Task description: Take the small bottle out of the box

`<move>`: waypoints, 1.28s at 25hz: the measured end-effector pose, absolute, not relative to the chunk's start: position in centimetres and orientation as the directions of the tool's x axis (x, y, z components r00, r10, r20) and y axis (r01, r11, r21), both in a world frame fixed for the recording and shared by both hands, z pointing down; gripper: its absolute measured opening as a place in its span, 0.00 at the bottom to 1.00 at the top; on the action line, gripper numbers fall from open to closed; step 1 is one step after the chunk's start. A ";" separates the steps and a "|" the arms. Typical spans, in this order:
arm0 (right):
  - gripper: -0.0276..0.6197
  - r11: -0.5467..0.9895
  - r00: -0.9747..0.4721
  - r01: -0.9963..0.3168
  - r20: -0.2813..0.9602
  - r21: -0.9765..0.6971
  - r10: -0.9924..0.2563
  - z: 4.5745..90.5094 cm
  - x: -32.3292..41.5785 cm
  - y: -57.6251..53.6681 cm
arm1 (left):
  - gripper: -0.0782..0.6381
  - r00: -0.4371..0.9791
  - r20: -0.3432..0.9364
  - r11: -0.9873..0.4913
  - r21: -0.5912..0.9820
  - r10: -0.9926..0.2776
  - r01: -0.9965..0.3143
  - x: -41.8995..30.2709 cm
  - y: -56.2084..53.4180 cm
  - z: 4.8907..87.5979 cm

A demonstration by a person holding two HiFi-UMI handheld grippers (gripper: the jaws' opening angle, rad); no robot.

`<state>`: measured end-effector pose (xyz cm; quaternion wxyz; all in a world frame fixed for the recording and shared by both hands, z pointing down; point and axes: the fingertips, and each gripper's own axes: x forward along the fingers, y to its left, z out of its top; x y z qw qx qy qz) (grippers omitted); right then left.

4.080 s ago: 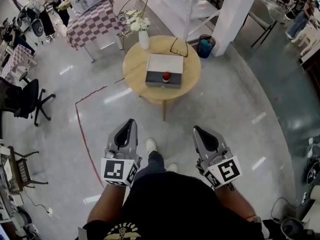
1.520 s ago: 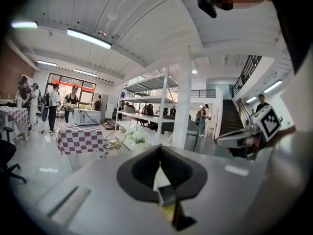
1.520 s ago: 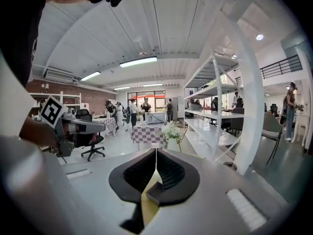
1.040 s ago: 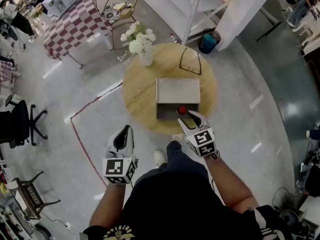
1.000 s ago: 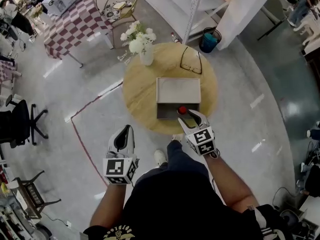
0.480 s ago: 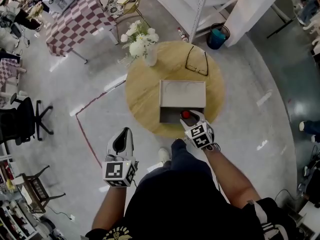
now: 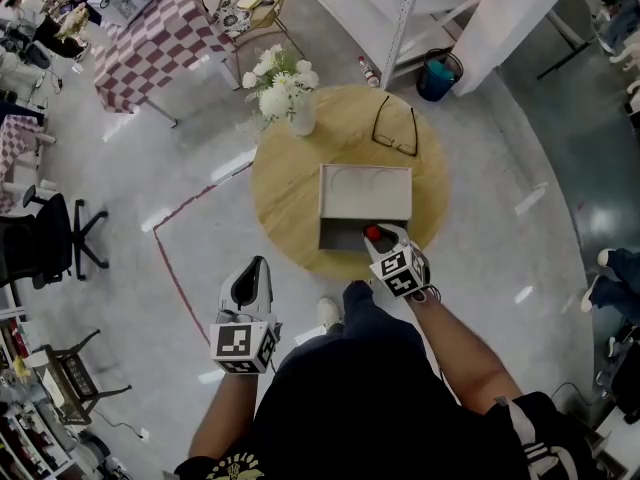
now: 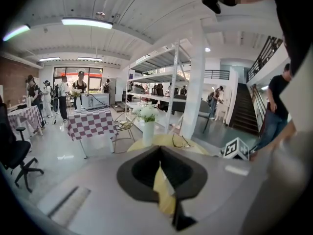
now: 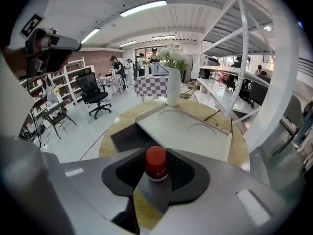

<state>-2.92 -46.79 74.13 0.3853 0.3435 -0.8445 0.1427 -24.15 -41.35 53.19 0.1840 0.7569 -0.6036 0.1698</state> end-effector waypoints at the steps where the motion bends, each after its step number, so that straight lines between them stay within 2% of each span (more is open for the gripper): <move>1: 0.26 0.723 -0.469 -0.690 0.747 0.024 -0.472 73.8 -2.9 -46.8 | 0.11 0.217 0.476 -0.208 0.072 -0.852 -0.976 -24.1 -41.3 53.1; 7: 0.26 0.720 -0.486 -0.692 0.709 0.044 -0.511 69.8 -2.3 -46.6 | 0.11 0.237 0.436 -0.222 0.085 -0.868 -0.971 -23.6 -41.2 51.9; 14: 0.26 0.721 -0.525 -0.688 0.627 0.086 -0.576 59.7 -1.9 -45.7 | 0.11 0.273 0.368 -0.249 0.112 -0.889 -0.962 -22.3 -41.0 49.7; 23: 0.26 0.749 -0.618 -0.659 0.517 0.070 -0.592 45.8 -2.7 -43.8 | 0.11 0.335 0.274 -0.311 0.127 -0.902 -0.942 -20.6 -40.8 45.6; 32: 0.26 0.745 -0.646 -0.656 0.424 0.116 -0.635 36.1 -2.1 -43.1 | 0.11 0.347 0.217 -0.327 0.123 -0.913 -0.937 -20.5 -40.3 42.5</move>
